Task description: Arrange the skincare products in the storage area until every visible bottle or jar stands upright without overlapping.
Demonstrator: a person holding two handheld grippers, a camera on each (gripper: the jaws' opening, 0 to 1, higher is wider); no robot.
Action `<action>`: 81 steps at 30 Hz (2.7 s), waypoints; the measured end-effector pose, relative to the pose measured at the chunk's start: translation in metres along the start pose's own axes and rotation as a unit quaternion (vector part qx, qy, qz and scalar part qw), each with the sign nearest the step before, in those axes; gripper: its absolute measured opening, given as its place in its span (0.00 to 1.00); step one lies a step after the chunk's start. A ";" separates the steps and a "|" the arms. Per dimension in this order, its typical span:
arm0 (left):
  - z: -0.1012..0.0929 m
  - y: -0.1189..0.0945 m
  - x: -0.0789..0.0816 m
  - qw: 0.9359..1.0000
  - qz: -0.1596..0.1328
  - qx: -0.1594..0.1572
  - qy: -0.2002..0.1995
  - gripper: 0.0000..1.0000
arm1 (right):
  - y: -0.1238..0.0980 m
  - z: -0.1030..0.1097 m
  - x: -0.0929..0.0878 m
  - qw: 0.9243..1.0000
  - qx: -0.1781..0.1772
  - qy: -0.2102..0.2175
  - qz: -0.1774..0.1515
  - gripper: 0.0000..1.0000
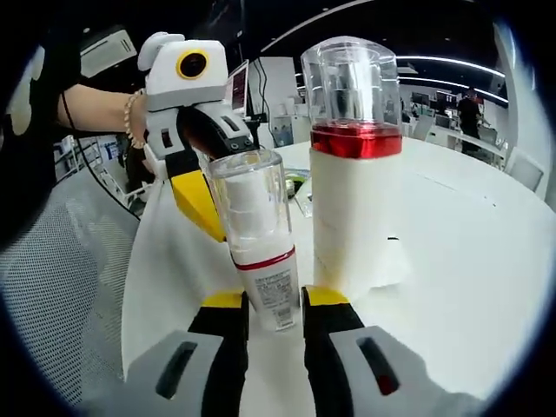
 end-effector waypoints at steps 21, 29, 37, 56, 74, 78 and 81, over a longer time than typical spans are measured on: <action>-0.007 -0.025 -0.010 0.997 -0.004 0.055 -0.059 0.42 | -0.022 0.011 -0.006 0.999 -0.025 0.032 0.012 0.41; -0.014 -0.048 -0.021 0.989 -0.026 0.081 -0.124 0.49 | -0.034 0.023 -0.001 0.998 -0.043 0.034 0.012 0.52; -0.027 -0.072 -0.031 0.980 -0.033 0.113 -0.158 0.62 | -0.045 0.040 0.006 0.997 -0.057 0.044 0.004 0.65; -0.066 -0.119 -0.059 0.961 -0.051 0.159 -0.220 0.81 | -0.065 0.073 0.007 0.993 -0.086 0.082 -0.007 0.86; -0.097 -0.153 -0.088 0.941 -0.082 0.164 -0.283 0.99 | -0.077 0.096 0.019 0.988 -0.092 0.121 -0.005 0.97; -0.100 -0.154 -0.091 0.940 -0.083 0.162 -0.288 0.99 | -0.081 0.098 0.022 0.988 -0.094 0.120 -0.005 1.00; -0.103 -0.154 -0.090 0.942 -0.089 0.159 -0.281 0.99 | -0.082 0.096 0.020 0.988 -0.098 0.121 -0.006 1.00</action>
Point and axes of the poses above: the point that each gripper's makers call its tool centre point, and the gripper's own axes: y roughly forward along the fingers, z roughly to its left, x roughly out of its top, the point moved 7 cm from there along -y, roughly backward along the fingers, and after that the axes turned 6 degrees about z, right-handed, at the moved point
